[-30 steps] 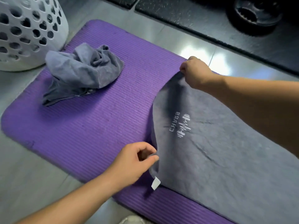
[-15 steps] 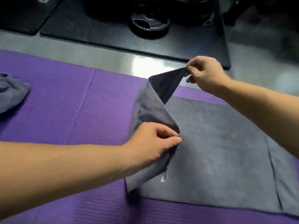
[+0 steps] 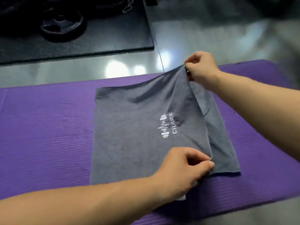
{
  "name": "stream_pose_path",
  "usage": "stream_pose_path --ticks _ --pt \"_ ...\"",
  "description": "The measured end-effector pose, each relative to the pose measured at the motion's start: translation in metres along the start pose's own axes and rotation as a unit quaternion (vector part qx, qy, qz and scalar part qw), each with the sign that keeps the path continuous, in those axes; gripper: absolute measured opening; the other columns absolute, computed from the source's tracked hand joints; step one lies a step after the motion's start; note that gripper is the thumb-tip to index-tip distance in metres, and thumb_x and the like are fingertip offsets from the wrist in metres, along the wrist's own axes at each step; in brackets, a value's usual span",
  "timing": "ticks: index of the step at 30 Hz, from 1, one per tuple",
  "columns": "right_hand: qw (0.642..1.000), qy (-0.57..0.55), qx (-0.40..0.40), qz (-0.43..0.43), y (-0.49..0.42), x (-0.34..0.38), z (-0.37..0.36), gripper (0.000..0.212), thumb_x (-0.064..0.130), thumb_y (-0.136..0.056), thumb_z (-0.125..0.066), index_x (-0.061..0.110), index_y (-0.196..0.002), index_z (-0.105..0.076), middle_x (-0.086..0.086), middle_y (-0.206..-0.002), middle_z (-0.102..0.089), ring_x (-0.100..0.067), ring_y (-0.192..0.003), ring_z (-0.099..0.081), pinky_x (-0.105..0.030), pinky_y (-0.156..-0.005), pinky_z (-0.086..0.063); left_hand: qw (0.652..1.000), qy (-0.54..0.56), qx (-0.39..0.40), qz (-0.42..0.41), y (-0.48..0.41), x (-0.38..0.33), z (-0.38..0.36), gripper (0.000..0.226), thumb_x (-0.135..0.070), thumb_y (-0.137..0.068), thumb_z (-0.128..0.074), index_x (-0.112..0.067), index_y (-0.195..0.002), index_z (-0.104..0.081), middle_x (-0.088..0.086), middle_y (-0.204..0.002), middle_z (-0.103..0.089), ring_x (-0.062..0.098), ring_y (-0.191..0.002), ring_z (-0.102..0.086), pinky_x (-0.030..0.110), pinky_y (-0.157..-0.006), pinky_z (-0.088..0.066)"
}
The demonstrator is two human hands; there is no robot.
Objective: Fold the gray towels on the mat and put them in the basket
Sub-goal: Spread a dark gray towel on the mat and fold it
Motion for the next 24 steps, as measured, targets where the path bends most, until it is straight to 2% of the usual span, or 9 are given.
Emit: stream_pose_path --ticks 2,5,8,10,13,16,19,21,24 --pt "0.999 -0.026 -0.024 -0.034 -0.007 -0.029 0.025 0.026 -0.001 -0.086 -0.05 0.02 -0.079 -0.064 -0.007 -0.077 -0.063 -0.02 -0.061 -0.061 -0.03 -0.051 -0.054 1.0 -0.002 -0.002 -0.012 -0.013 0.006 -0.026 0.01 -0.023 -0.089 -0.077 -0.027 -0.081 -0.075 -0.009 -0.067 -0.069 0.008 -0.063 -0.058 0.025 -0.062 -0.048" --pt "0.993 -0.056 -0.053 -0.094 -0.016 -0.073 0.053 0.034 -0.004 -0.087 -0.044 0.019 -0.077 -0.068 -0.003 -0.07 -0.063 -0.016 -0.056 -0.057 -0.024 -0.052 -0.049 0.999 -0.017 -0.025 -0.029 -0.036 0.015 -0.05 0.007 -0.023 -0.091 -0.075 -0.023 -0.085 -0.077 -0.014 -0.063 -0.066 0.004 -0.06 -0.057 0.021 -0.062 -0.047" --pt "0.987 -0.069 -0.075 -0.127 -0.027 -0.109 0.07 0.039 -0.003 -0.086 -0.042 0.019 -0.072 -0.071 0.0 -0.073 -0.067 -0.018 -0.07 -0.062 -0.029 -0.063 -0.053 0.995 -0.06 -0.069 -0.038 -0.057 0.026 -0.06 0.008 -0.024 -0.092 -0.073 -0.02 -0.086 -0.077 -0.021 -0.066 -0.067 -0.007 -0.061 -0.059 0.012 -0.063 -0.048" --pt "0.985 -0.075 -0.077 -0.135 -0.034 -0.124 0.073 0.039 -0.002 -0.085 -0.044 0.021 -0.073 -0.073 0.0 -0.078 -0.07 -0.02 -0.081 -0.064 -0.034 -0.071 -0.057 0.992 -0.073 -0.095 -0.038 -0.067 0.036 -0.065 0.009 -0.027 -0.09 -0.074 -0.02 -0.087 -0.078 -0.02 -0.073 -0.071 -0.007 -0.068 -0.063 0.017 -0.073 -0.051" --pt "0.988 -0.08 -0.062 -0.12 -0.043 -0.133 0.07 0.031 -0.001 -0.085 -0.053 0.02 -0.086 -0.076 -0.001 -0.081 -0.071 -0.014 -0.073 -0.065 -0.026 -0.065 -0.055 0.986 -0.111 -0.115 -0.054 -0.07 0.044 -0.075 0.007 -0.029 -0.089 -0.075 -0.023 -0.087 -0.079 -0.016 -0.08 -0.073 -0.004 -0.077 -0.066 0.02 -0.079 -0.053" --pt "0.992 -0.083 -0.053 -0.083 -0.054 -0.128 0.068 0.036 -0.007 -0.084 -0.06 0.011 -0.111 -0.075 0.0 -0.091 -0.071 -0.005 -0.073 -0.065 -0.015 -0.062 -0.051 0.971 -0.156 -0.11 -0.142 -0.068 0.033 -0.092 0.01 -0.03 -0.087 -0.073 -0.022 -0.088 -0.078 -0.01 -0.085 -0.07 0.0 -0.08 -0.064 0.02 -0.078 -0.052" --pt "0.993 -0.07 -0.057 -0.075 -0.071 -0.132 0.073 0.043 -0.006 -0.084 -0.057 0.014 -0.119 -0.073 0.0 -0.106 -0.072 -0.009 -0.092 -0.069 -0.016 -0.08 -0.056 0.964 -0.178 -0.098 -0.171 -0.076 0.029 -0.109 0.014 -0.035 -0.087 -0.069 -0.024 -0.093 -0.077 -0.009 -0.086 -0.068 0.002 -0.081 -0.063 0.023 -0.077 -0.052" --pt "0.995 -0.054 -0.036 -0.076 -0.074 -0.136 0.069 0.047 -0.003 -0.081 -0.057 0.016 -0.121 -0.072 0.001 -0.111 -0.073 -0.011 -0.102 -0.069 -0.02 -0.09 -0.056 0.961 -0.198 -0.104 -0.16 -0.088 0.031 -0.114 0.016 -0.036 -0.089 -0.067 -0.025 -0.095 -0.076 -0.009 -0.09 -0.069 0.002 -0.086 -0.063 0.023 -0.082 -0.051" --pt "0.997 -0.023 0.019 -0.067 -0.072 -0.146 0.055 0.045 -0.001 -0.079 -0.067 0.016 -0.12 -0.072 0.004 -0.105 -0.073 -0.01 -0.099 -0.07 -0.017 -0.086 -0.055 0.952 -0.283 -0.079 -0.092 -0.113 0.045 -0.122 0.019 -0.038 -0.093 -0.061 -0.027 -0.103 -0.072 -0.007 -0.101 -0.068 0.012 -0.098 -0.062 0.029 -0.093 -0.049"
Point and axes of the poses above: each hand's wrist, its own y-axis away from the middle knuckle, its own z-axis out of the back of the hand, x = y × z, the point moved 9 cm from there along -y, towards the middle knuckle
